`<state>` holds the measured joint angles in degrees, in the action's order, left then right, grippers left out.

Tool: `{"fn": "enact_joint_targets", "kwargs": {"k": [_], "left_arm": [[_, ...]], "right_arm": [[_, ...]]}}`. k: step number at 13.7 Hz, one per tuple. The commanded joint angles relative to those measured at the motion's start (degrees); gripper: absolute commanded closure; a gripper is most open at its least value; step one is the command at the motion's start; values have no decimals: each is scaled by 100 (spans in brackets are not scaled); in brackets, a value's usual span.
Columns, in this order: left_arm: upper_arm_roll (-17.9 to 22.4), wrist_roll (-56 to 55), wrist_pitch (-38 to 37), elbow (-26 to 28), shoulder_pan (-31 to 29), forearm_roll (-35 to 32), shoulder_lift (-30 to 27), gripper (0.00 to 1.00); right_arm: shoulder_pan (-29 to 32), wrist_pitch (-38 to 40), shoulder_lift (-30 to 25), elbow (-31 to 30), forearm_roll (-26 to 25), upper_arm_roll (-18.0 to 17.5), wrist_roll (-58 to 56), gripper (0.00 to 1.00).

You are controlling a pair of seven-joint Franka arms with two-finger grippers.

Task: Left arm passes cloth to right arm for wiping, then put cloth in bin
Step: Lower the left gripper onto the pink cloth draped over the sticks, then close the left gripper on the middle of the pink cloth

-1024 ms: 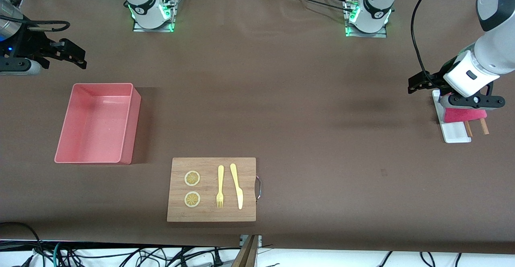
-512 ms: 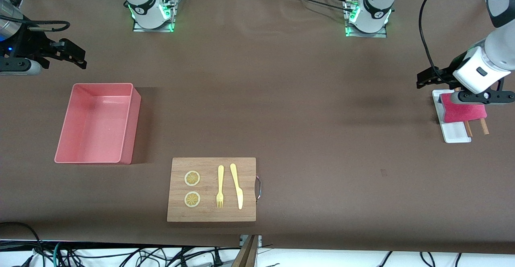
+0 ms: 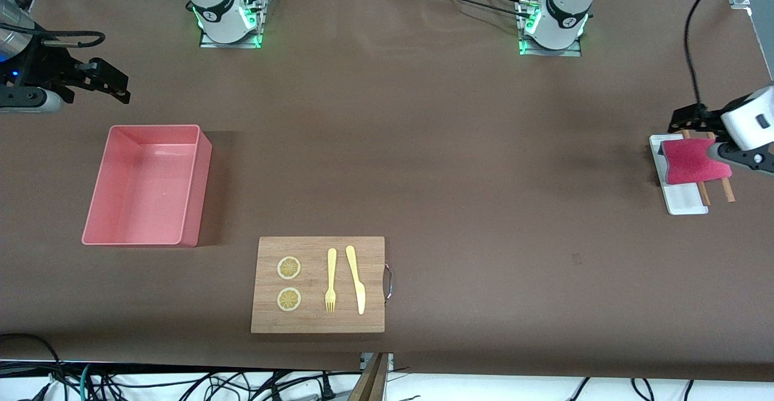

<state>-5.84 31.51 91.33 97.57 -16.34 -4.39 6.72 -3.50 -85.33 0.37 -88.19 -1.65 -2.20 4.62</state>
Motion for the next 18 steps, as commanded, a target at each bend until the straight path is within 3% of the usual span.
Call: {"fn": "enact_joint_targets", "kwargs": {"k": [1, 7, 9, 14, 18], "left_arm": [[-57, 1344, -72, -264, -666, -71, 171, 0], [-66, 4807, -28, -1467, -2161, 236, 1750, 0], [-57, 5966, 191, -1872, -2408, 298, 2366, 0], [-66, 8762, 702, -2321, -2620, 544, 3448, 0], [-57, 9995, 711, -2322, -2611, 536, 3739, 0]], "right_arm": [[-28, 16, 24, 91, -90, 9, -49, 0], [-28, 16, 24, 91, -82, 9, -49, 0], [-28, 16, 24, 91, -82, 9, -49, 0], [-28, 16, 16, 91, -82, 9, -49, 0], [-28, 16, 24, 91, -82, 9, -49, 0]]}}
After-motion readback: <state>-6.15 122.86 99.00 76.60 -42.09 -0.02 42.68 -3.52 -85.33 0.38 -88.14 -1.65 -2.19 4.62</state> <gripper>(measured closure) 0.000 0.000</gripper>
